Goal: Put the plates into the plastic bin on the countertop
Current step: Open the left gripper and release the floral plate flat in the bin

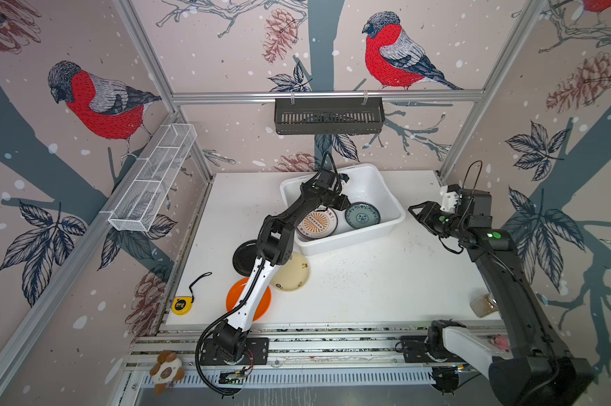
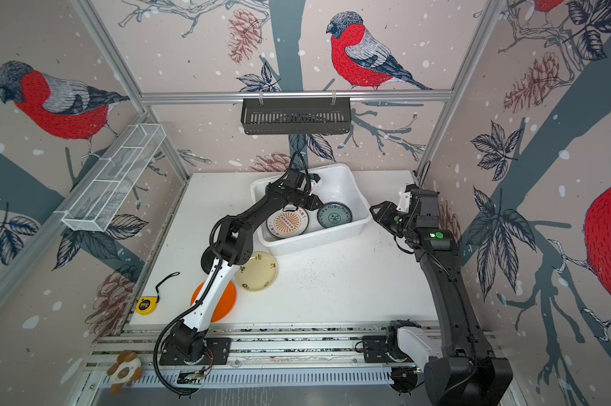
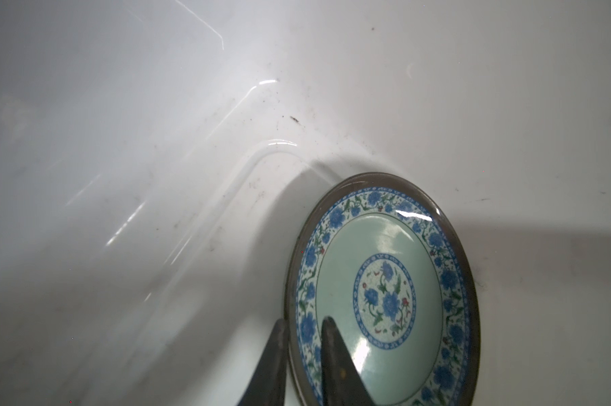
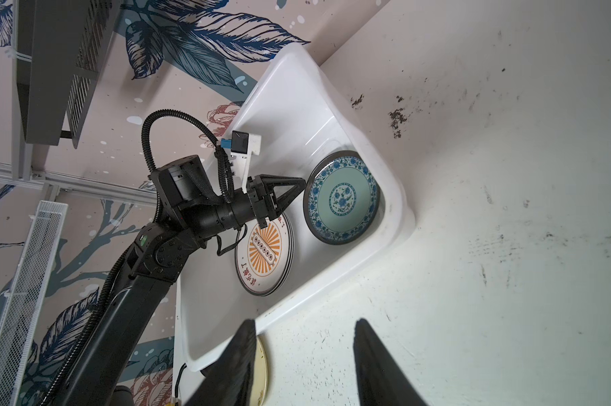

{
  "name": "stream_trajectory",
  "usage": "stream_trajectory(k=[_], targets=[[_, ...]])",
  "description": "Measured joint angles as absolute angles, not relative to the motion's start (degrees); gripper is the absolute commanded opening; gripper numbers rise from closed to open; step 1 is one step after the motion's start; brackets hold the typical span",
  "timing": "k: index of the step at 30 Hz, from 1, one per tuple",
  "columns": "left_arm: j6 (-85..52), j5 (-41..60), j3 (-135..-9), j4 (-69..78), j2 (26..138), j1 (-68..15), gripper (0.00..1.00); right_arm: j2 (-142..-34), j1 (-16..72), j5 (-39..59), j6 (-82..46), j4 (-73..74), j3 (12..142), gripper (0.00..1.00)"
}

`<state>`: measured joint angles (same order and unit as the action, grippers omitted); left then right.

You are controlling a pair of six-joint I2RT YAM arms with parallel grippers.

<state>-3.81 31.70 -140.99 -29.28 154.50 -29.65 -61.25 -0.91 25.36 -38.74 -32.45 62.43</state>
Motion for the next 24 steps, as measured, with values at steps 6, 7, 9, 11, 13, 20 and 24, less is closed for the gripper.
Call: stream_trajectory(k=[6, 7, 9, 11, 13, 20, 24], targets=[[-0.99, 31.18, -141.38, -30.41, 150.32, -28.93, 0.34, -62.28, -0.91, 25.36, -38.57, -31.33, 62.98, 0.48], [-0.25, 30.63, -141.38, -30.61, 149.03, -28.71, 0.37, -62.67, -0.91, 25.41, -38.46, -31.00, 63.26, 0.48], [1.67, 29.63, -141.38, -31.07, 146.15, -28.23, 0.42, -63.70, -0.91, 25.56, -37.60, -30.52, 63.99, 0.48], [3.57, 28.62, -141.21, -31.59, 142.58, -27.83, 0.48, -64.90, -0.91, 25.76, -37.21, -29.80, 64.71, 0.48], [5.41, 28.16, -140.07, -32.25, 137.67, -27.05, 0.55, -66.43, -0.91, 26.35, -36.03, -29.17, 65.76, 0.48], [11.05, 25.78, -136.20, -36.49, 126.30, -20.60, 0.68, -73.19, 0.86, 27.27, -30.81, -28.16, 72.23, 0.48], [14.44, 25.23, -130.19, -42.04, 120.11, -15.70, 0.70, -78.37, 4.14, 27.29, -27.16, -27.86, 75.68, 0.48]])
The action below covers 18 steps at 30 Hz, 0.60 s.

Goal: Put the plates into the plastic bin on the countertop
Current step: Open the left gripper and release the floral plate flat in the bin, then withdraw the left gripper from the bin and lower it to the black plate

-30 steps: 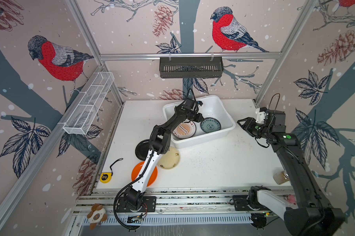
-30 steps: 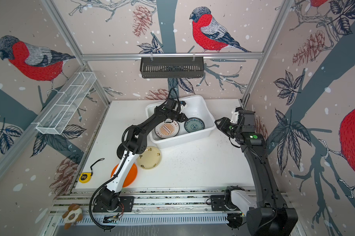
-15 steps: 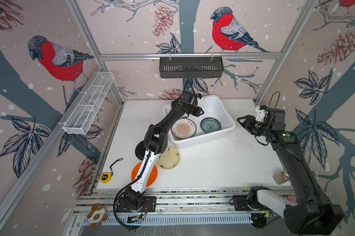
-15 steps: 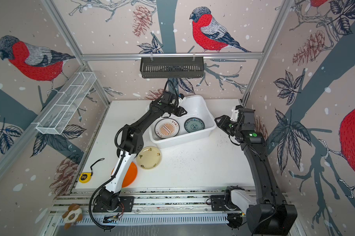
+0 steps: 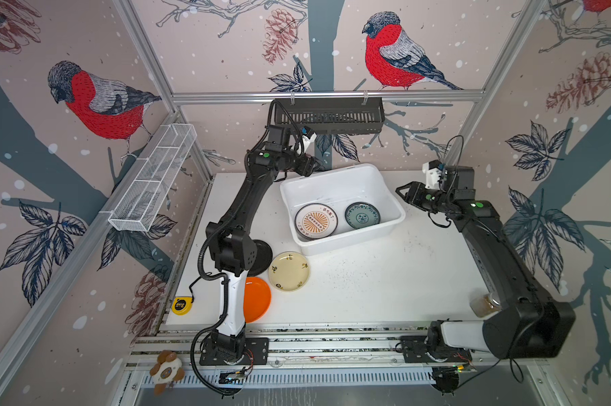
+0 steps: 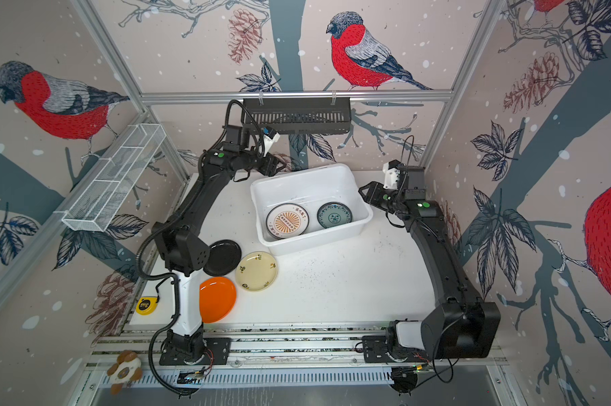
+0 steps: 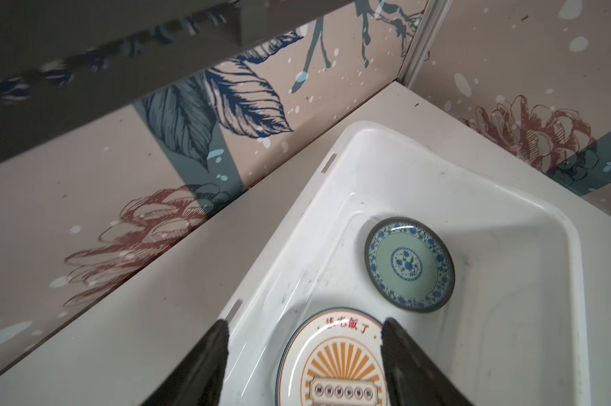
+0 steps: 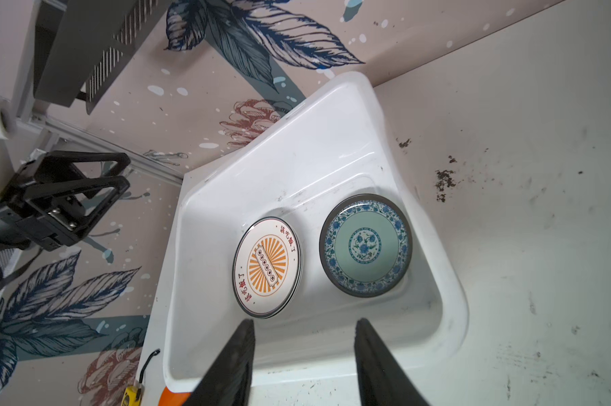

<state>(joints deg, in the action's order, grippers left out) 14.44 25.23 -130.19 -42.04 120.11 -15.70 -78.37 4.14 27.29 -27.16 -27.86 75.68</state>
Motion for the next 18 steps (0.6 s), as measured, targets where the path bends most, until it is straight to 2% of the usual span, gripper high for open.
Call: stream_trajectory(k=[9, 18], targets=[[20.62, 22.44, -113.58, -50.68, 107.68, -3.81, 0.72, -86.28, 9.74, 28.86, -24.01, -26.48, 80.29, 0.49], [25.93, 22.55, -96.16, -54.98, 102.48, 6.04, 0.73, -86.76, 10.98, 29.78, -23.81, -25.23, 80.20, 0.49]])
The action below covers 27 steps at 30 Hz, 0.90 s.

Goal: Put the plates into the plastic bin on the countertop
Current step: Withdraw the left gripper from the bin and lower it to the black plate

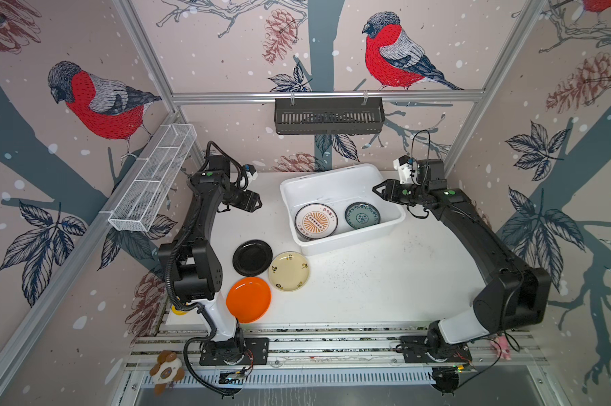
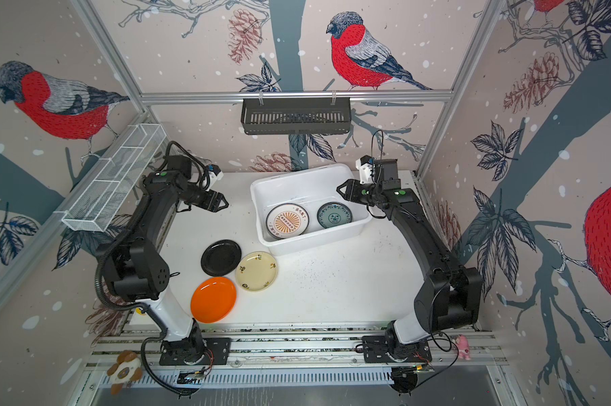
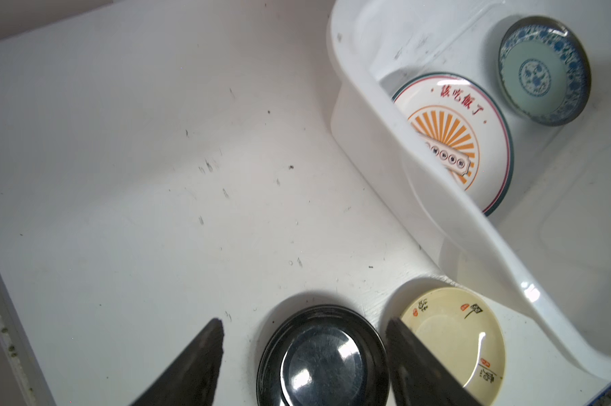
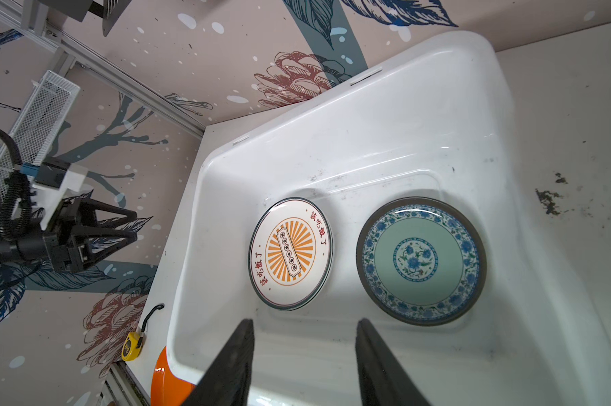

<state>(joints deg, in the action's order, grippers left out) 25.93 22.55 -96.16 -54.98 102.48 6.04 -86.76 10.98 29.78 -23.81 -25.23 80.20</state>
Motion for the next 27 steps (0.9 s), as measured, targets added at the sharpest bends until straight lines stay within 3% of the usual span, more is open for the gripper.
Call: stream_trajectory(k=[10, 27], targets=[[33.23, 22.44, -87.88, -58.35, 106.78, 15.03, 0.73, -85.32, 10.90, 30.89, -23.86, -23.92, 78.41, 0.49], [39.07, 19.09, -81.34, -57.52, 112.51, 16.36, 0.59, -84.79, 9.37, 31.94, -23.90, -23.55, 78.15, 0.49]])
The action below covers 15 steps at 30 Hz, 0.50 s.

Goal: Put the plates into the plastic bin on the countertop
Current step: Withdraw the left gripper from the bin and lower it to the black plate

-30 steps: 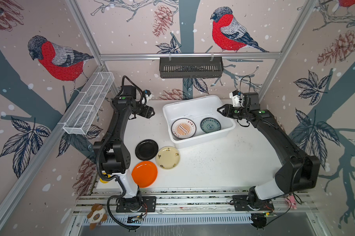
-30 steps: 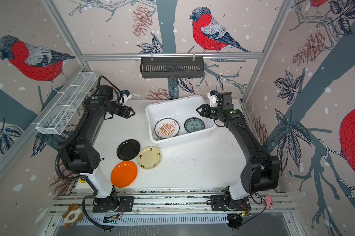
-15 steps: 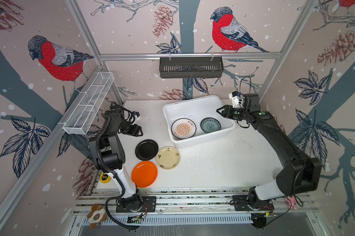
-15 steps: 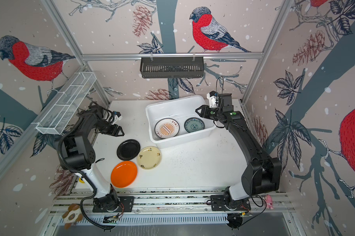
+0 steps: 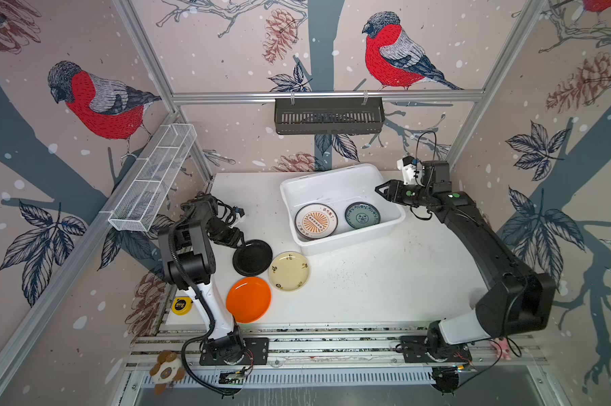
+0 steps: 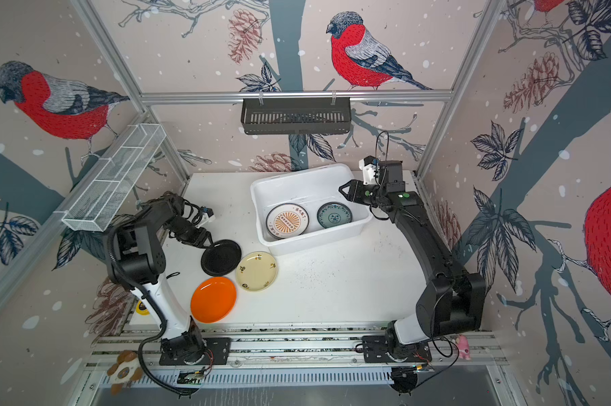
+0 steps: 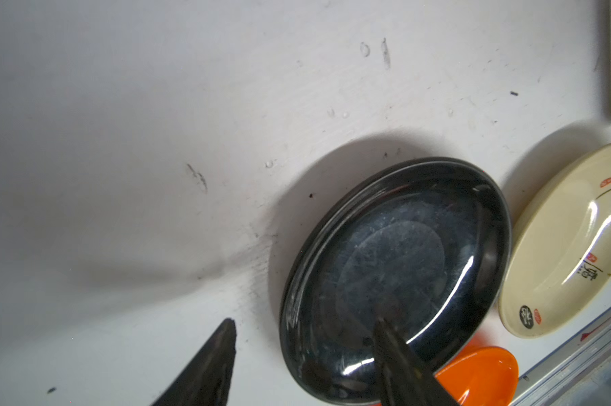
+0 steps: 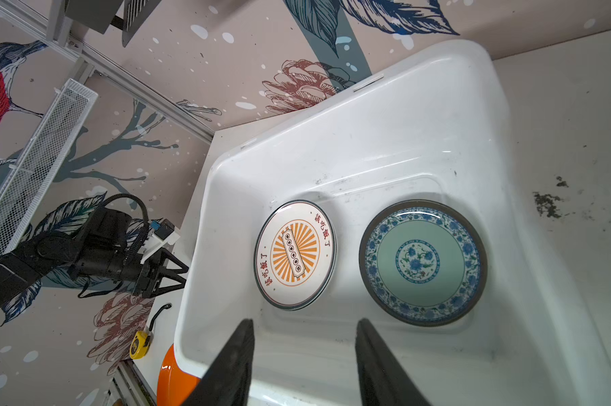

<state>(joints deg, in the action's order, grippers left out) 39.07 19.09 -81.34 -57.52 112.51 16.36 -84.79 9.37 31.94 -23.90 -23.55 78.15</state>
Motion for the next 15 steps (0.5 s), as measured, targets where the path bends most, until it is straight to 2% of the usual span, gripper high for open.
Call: stream_trajectory(k=[15], targets=[[40.51, 18.59, -80.95, -57.56, 115.74, 16.62, 0.42, -85.41, 8.23, 32.14, -23.90, -23.97, 78.13, 0.48]])
